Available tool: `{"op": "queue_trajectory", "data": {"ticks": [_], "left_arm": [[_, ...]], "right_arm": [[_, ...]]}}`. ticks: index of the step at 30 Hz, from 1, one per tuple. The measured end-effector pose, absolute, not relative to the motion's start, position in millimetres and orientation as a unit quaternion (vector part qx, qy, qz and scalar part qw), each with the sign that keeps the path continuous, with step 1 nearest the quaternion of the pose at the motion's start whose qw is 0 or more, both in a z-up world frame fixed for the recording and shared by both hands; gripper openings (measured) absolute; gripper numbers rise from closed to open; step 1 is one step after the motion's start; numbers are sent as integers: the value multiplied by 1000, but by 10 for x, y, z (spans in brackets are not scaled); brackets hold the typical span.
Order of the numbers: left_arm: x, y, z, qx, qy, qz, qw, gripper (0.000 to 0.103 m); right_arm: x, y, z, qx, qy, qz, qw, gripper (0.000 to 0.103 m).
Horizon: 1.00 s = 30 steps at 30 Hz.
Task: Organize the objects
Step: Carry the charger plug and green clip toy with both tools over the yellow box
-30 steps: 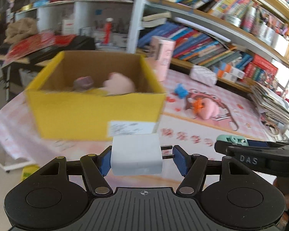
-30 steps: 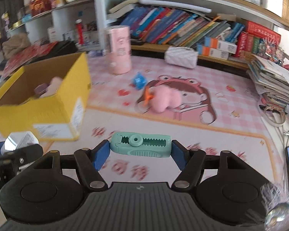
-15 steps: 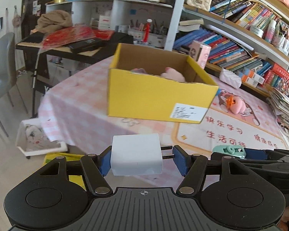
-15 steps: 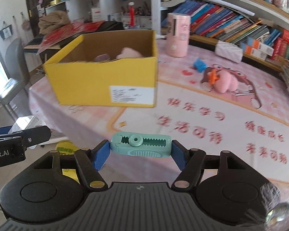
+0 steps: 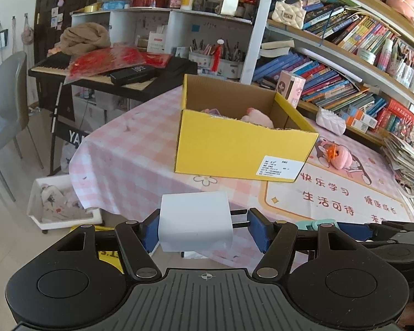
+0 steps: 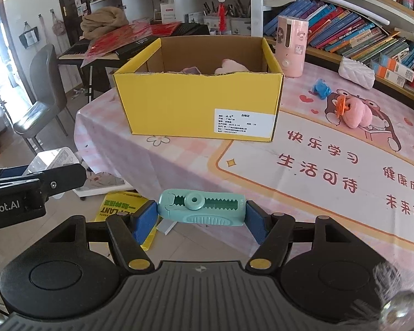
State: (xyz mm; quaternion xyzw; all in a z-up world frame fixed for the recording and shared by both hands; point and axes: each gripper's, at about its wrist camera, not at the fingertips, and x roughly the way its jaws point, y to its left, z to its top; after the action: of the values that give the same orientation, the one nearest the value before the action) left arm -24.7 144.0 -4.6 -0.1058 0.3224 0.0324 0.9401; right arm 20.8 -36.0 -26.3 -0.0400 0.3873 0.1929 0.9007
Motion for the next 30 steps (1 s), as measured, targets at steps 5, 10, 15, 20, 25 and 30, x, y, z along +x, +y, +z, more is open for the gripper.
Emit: {"op": "queue_trajectory", "data": {"ticks": [5,10,15,20,25,30], "left_arm": [[-222,1407,12,-104,312,22,944,64],[-127,1375,92,-97,300,9,949,64],[24,1412,212,-105,289,6,951,64],[289,1467,382,-107,266,15,958,64],[641,1495,471,-106,249,24,962,64],[1074,1462,480,-102,247,27,963,64]], "right_arm": [[204,-358,-219,-45,382,189,904,67],[241,-399,-163,-47,373,187,907,67],[409,-451,-82,-26,371,176,911,67],[673,-483,172,-10,327,167,930,67],[1049,-469,424,-3,281,164,946,67],[1459,-460,557,-4,257,169,952,67]]}}
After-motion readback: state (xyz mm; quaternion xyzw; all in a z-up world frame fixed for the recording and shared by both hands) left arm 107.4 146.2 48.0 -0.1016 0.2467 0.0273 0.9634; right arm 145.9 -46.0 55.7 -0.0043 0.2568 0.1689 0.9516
